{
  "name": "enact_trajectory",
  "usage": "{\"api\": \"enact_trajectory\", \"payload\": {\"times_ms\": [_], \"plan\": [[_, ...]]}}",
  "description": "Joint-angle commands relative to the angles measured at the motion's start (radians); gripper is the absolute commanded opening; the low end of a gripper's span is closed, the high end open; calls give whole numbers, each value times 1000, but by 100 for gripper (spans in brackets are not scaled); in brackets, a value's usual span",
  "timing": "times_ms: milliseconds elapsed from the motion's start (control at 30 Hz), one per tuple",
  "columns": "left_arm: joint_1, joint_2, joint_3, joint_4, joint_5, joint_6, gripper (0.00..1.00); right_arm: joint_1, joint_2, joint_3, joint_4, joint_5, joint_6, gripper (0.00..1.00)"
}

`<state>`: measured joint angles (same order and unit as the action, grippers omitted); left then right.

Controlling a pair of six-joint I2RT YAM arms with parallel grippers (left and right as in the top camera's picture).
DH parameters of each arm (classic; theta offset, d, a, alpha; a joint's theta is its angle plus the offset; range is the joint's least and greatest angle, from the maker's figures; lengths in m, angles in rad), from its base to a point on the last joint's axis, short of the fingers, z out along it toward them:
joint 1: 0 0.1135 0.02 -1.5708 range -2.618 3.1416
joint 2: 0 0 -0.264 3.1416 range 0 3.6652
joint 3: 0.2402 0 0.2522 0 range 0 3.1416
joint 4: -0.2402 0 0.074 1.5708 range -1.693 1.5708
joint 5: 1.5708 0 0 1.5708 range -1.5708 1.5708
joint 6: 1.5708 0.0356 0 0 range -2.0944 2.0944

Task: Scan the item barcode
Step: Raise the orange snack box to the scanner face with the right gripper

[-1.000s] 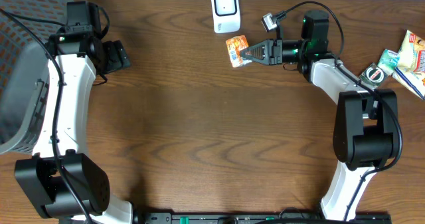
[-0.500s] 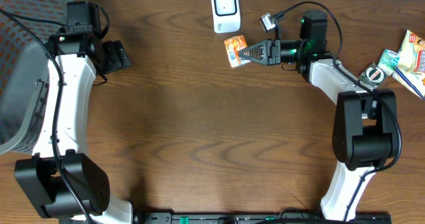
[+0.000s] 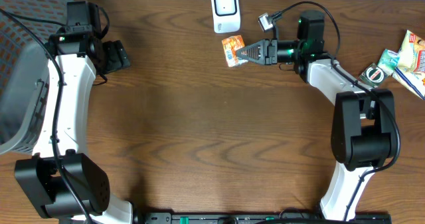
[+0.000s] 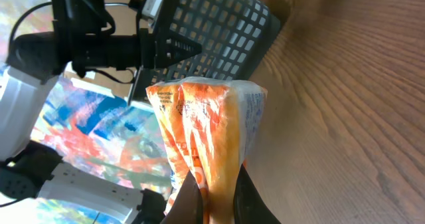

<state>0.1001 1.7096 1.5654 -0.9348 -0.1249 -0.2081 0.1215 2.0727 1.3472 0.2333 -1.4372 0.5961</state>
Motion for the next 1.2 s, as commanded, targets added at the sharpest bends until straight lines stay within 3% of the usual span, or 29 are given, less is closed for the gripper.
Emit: {"api": "enact_trajectory", "payload": {"times_ms": [0, 367, 667, 800, 967, 1167], "plan": [[2, 10, -5, -2, 2, 9, 98, 36, -26, 10, -2, 47, 10, 1], [2, 10, -5, -2, 2, 9, 98, 137, -26, 10, -60, 311, -59, 1], [2, 10, -5, -2, 2, 9, 98, 209, -26, 26, -242, 800, -226, 2], [2, 10, -5, -2, 2, 9, 97, 234, -26, 103, -414, 1001, -348, 1], [2, 10, -5, -2, 2, 9, 98, 281, -26, 289, -639, 1386, -518, 1], [2, 10, -5, -2, 2, 9, 98, 288, 0, 436, -615, 1495, -652, 1]]}}
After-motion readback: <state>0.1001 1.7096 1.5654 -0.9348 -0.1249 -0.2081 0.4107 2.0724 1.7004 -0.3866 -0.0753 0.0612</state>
